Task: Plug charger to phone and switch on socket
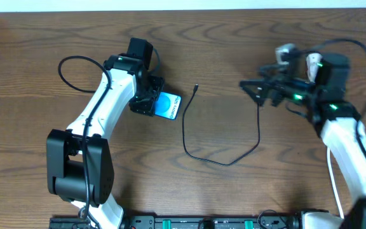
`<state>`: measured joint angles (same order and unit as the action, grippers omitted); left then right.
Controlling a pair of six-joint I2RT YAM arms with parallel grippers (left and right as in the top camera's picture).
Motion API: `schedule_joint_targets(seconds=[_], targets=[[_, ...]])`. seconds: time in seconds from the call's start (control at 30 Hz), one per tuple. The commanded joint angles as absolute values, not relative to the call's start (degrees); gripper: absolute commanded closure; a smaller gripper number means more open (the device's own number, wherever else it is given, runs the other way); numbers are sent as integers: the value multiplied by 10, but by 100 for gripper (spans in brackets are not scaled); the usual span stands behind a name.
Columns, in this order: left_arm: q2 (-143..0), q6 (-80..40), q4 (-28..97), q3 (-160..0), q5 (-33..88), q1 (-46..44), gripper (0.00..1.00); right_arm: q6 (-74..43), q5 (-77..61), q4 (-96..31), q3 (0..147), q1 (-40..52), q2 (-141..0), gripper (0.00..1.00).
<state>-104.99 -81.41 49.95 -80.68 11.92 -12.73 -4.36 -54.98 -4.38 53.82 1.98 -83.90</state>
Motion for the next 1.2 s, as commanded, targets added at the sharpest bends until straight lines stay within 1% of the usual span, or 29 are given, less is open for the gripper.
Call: schedule_joint_targets(seconds=[0.0,0.13,0.4,0.53,0.63,0.7,0.83,1.0,1.03,1.17], targets=[[-1034,-831,485,-809,120,-138,30,-47,-575,-19,564,70,-890,1],[-1034,-836,472,-809,120,-140,30,-46,-575,5,564,89,-910,1],[-1034,-848,460,-809,120,-140,30,-54,-557,44,564,87,-911,1],[-1034,-848,460,-809,120,-140,30,-151,-472,52,564,89,-911,1],[-1034,-848,460,-809,120,-140,30,-241,-367,30,564,100,-911,1],[-1034,-848,460,-809,120,-140,30,-268,-364,32,564,107,-911,1],[-1034,-848,460,-809,120,-140,30,-292,-366,37,568,124,-911,7],[-1034,-848,459,-809,120,-140,30,-297,-372,-12,603,124,-912,6],[-1034,-848,459,-809,120,-140,31,-295,-372,-27,616,123,-913,6],[-1034,-848,459,-809,120,-140,30,-267,-381,-87,680,119,-930,5]])
